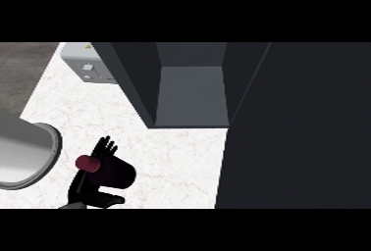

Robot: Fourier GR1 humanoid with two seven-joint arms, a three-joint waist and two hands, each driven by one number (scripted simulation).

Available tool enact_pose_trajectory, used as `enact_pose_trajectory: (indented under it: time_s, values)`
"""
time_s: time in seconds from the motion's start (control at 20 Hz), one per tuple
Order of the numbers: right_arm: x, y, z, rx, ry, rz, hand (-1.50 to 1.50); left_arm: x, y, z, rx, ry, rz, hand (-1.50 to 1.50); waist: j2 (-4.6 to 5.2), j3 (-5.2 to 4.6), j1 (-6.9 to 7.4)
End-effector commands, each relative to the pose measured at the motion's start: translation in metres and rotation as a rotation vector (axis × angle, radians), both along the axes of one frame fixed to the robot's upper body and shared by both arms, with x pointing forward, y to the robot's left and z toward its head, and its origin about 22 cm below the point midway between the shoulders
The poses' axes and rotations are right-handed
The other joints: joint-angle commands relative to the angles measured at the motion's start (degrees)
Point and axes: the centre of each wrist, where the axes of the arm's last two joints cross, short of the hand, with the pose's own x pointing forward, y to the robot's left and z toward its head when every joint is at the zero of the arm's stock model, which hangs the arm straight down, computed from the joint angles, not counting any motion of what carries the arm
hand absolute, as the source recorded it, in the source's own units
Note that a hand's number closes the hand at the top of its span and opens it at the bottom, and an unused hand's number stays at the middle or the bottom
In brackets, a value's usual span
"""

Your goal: Pick up the wine, place it into the cabinet and close the cabinet

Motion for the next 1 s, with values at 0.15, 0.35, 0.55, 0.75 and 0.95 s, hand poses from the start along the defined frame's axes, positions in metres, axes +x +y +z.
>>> enact_pose_trajectory:
  time_s: [0.15,0.35,0.55,0.75,0.95]
  values:
    - [-0.011,0.005,0.000,0.032,0.002,0.045,-1.50,0.006,-0.014,-0.009,-0.099,-0.067,-0.042,-1.50,0.22,-0.34,-0.30]
    - [-0.017,-0.006,0.007,0.029,-0.010,0.055,-1.50,0.007,-0.025,-0.009,-0.068,-0.098,-0.031,-1.50,0.19,-0.32,-0.38]
    - [-0.007,-0.002,0.000,0.048,0.000,0.048,-1.50,0.005,-0.027,-0.010,-0.074,-0.123,0.012,-1.50,0.17,-0.29,-0.04]
    - [-0.017,0.010,0.008,0.044,0.010,0.049,-1.50,0.022,-0.036,-0.003,-0.118,-0.091,0.022,1.50,0.08,-0.32,-0.04]
    - [0.003,-0.003,0.007,0.027,0.020,0.051,-1.50,0.026,-0.064,-0.008,-0.163,-0.073,-0.018,1.50,0.30,-0.32,-0.22]
